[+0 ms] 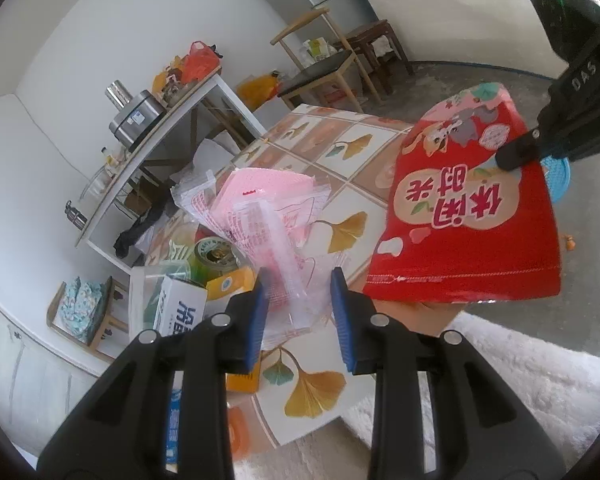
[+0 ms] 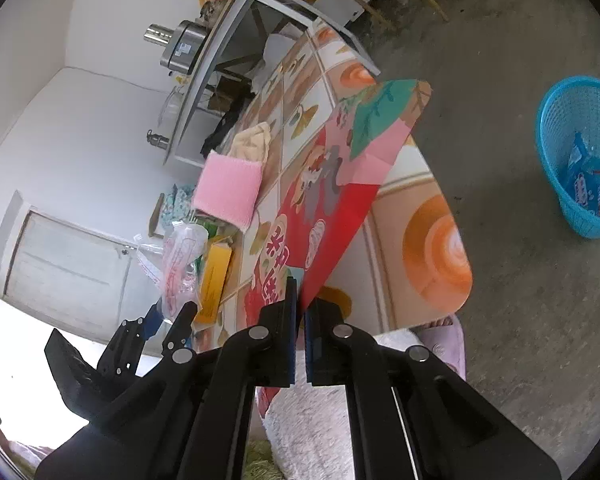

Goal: Collect trash
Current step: 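Grasp the clear plastic bag with the left tool while the right tool holds the red bag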

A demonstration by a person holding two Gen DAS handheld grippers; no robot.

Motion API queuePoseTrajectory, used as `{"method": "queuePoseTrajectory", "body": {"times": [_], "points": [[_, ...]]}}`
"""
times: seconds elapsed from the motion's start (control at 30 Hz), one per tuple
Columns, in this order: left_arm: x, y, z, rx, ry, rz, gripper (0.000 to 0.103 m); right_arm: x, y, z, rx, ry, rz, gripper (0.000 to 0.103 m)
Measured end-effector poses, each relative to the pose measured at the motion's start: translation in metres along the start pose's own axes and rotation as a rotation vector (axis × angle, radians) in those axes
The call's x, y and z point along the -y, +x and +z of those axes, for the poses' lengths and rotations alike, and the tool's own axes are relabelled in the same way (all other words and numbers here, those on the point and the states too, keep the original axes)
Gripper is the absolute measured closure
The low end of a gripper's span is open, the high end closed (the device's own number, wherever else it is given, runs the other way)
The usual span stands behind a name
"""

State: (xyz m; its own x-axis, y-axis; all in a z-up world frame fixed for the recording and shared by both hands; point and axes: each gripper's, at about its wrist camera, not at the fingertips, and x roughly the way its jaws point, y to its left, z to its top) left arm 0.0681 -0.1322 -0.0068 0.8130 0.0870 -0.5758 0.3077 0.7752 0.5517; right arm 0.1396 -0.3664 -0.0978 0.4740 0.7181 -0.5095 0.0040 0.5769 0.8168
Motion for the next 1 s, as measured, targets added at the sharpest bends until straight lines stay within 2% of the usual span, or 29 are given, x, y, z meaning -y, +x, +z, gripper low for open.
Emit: {"method": "queuePoseTrajectory", "body": {"times": [0.1,0.3,0.53,0.7,0.77,0.93,1.0], "points": [[-0.007,-0.008,-0.002,-0.007,-0.037,-0.011,0.074,-0.005,0.004,-0.002,-0.024,-0.012,-0.004,0.100],[-0.017,-0.032,-0.005,0.029,-0.067,0.036,0.075,-0.021,0.004,-0.003,-0.039,-0.051,0.007,0.100],[-0.024,-0.061,0.014,0.125,-0.082,0.075,0.075,-0.029,-0.007,-0.012,-0.022,-0.069,0.025,0.100],[-0.024,-0.067,0.029,0.176,-0.083,0.055,0.075,-0.023,-0.025,-0.012,0.005,-0.053,0.044,0.100],[-0.030,-0.064,0.031,0.175,-0.117,0.008,0.075,-0.020,-0.035,-0.011,0.027,-0.048,0.043,0.101],[-0.059,-0.041,0.047,0.153,-0.281,-0.257,0.075,-0.008,-0.070,-0.010,0.108,-0.021,0.040,0.101],[-0.065,-0.029,0.058,0.141,-0.317,-0.362,0.075,0.000,-0.088,-0.010,0.151,-0.006,0.034,0.101]]}}
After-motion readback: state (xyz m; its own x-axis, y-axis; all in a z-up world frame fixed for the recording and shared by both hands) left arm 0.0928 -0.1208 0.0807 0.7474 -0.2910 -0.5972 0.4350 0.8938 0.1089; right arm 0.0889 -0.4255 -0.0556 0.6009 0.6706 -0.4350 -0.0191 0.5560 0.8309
